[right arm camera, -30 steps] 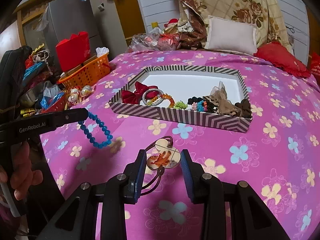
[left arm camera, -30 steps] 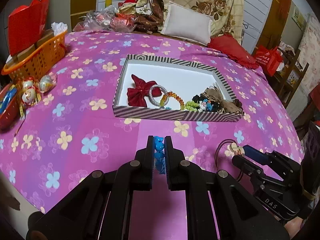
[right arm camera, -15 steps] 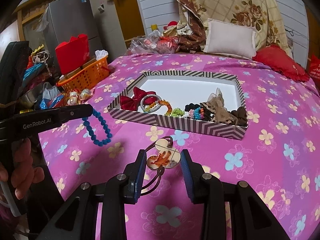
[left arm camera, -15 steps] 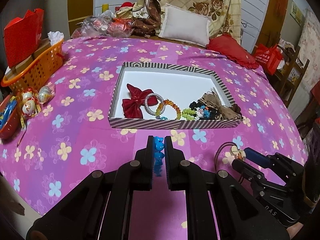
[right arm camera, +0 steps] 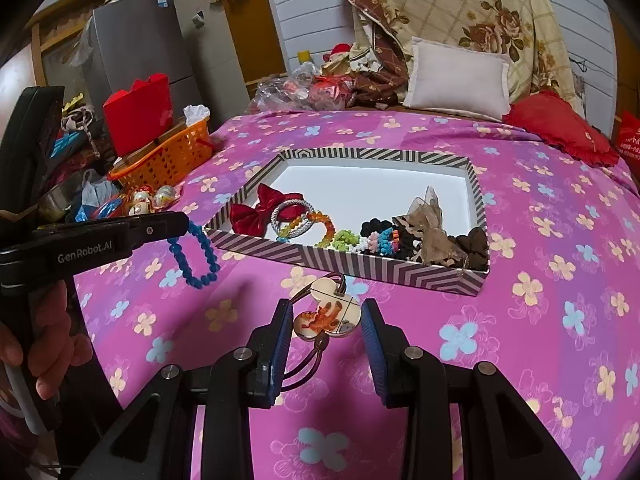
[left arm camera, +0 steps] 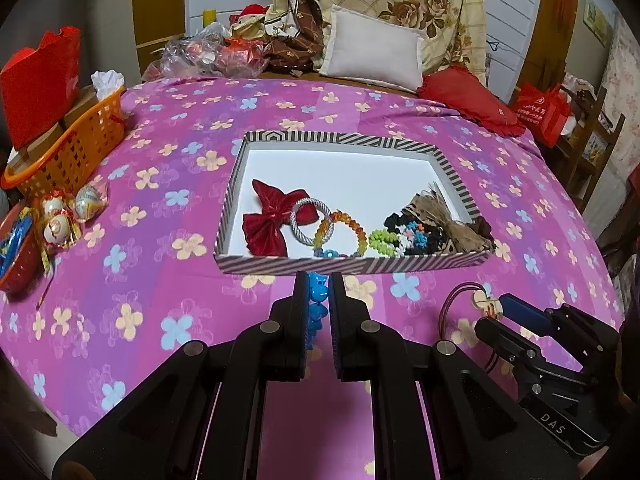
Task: Organize jewelry
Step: 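Carry the blue bracelet and brown cord charm over the striped box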
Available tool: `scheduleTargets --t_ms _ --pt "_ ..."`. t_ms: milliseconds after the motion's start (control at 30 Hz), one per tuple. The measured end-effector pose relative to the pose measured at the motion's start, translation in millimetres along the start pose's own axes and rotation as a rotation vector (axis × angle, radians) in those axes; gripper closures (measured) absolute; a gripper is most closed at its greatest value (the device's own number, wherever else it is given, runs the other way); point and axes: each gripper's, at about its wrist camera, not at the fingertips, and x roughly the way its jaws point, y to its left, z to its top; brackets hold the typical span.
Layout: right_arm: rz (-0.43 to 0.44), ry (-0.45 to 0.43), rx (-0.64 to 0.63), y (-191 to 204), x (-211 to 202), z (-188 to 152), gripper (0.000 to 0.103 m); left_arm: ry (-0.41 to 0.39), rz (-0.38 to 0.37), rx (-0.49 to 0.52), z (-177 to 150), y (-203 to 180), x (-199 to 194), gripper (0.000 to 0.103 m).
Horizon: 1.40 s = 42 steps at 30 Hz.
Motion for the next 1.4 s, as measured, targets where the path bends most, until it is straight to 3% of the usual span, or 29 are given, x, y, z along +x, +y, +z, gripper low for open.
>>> scheduleTargets --t_ms 733,1400 --pt "-0.006 0.004 0.031 -31.8 25.7 39.5 0.069 0.009 0.032 0.008 54.1 -4.5 35.3 0.095" --pt "-0.011 0.028 0.096 -61.7 89.2 81.7 0.069 0.076 0.003 0.025 79.1 -28.4 99.9 0.095"
